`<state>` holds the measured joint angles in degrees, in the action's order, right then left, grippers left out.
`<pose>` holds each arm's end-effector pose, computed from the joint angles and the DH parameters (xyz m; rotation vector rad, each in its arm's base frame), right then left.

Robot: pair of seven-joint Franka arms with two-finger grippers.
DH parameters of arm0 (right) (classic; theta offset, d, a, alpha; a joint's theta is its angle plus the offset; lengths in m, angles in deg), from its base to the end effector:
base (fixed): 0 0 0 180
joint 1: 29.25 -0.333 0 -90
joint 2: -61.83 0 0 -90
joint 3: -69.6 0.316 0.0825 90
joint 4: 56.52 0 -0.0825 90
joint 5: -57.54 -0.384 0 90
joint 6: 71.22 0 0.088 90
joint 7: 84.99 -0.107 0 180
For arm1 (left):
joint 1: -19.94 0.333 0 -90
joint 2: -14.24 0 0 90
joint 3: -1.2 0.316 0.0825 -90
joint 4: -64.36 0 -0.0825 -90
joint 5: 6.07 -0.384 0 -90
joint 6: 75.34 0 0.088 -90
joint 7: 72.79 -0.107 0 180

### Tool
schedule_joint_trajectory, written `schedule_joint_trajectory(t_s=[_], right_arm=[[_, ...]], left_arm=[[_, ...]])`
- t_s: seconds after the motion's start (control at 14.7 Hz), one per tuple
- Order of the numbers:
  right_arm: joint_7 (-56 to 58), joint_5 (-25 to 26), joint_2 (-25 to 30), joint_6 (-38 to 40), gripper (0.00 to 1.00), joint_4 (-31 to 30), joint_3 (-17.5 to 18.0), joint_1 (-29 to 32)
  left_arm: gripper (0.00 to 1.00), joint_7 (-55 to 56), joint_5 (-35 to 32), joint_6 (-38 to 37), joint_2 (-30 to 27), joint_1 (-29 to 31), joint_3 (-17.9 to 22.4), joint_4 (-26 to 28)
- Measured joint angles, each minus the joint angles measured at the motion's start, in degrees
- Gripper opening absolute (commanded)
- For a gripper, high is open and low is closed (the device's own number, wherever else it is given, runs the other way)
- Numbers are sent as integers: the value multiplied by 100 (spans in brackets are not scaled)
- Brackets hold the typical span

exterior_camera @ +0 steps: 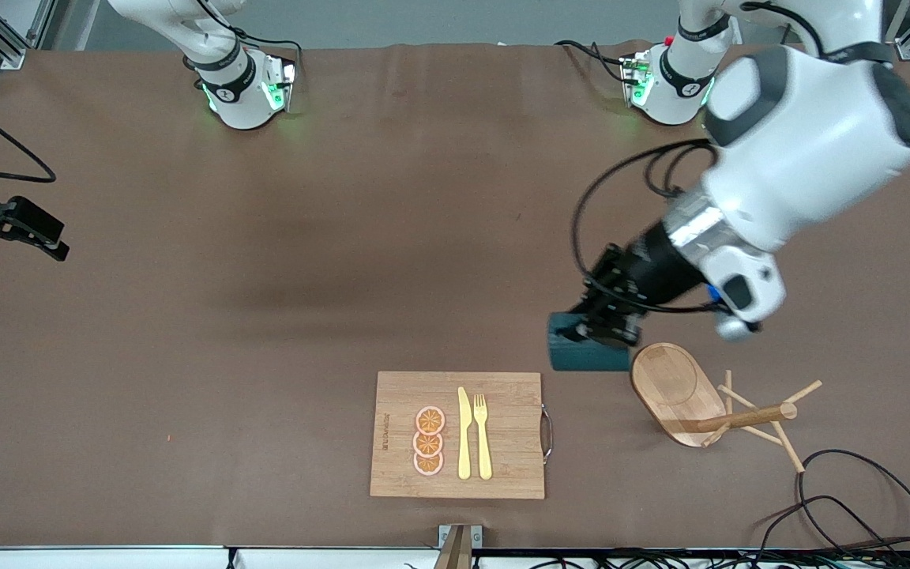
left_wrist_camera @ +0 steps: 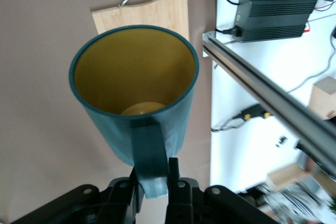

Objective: Pass cup and hang on rack
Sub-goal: 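Lift the mug by its handle with the left gripper toward the rack, then hook the mug onto a rack peg with the left gripper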

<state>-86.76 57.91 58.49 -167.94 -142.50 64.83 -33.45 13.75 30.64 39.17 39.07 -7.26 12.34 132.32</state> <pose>0.5847 -0.0049 0.6361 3.1245 -0.0626 0.2026 0.6667 -0.2652 0.5954 1.9470 1.5612 -0.2544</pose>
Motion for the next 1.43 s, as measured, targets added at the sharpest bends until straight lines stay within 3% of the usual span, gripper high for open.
schedule_joint_trajectory(t_s=[0.34, 0.75, 1.15, 1.43], right_arm=[[0, 5, 0, 0, 100, 0, -10, 1], [-4, 6, 0, 344, 100, -1, -27, 4], [-2, 6, 0, 529, 100, -2, -27, 4], [-2, 6, 0, 552, 100, -4, -35, 5]], left_arm=[[0, -1739, 1308, -703, 33, 957, -1, 115], [0, -3620, 1848, -1623, 542, 1702, -13, 238], [0, -4231, 2467, -2004, 1046, 2033, -21, 263], [0, -4262, 2532, -2050, 1206, 2248, -27, 262]])
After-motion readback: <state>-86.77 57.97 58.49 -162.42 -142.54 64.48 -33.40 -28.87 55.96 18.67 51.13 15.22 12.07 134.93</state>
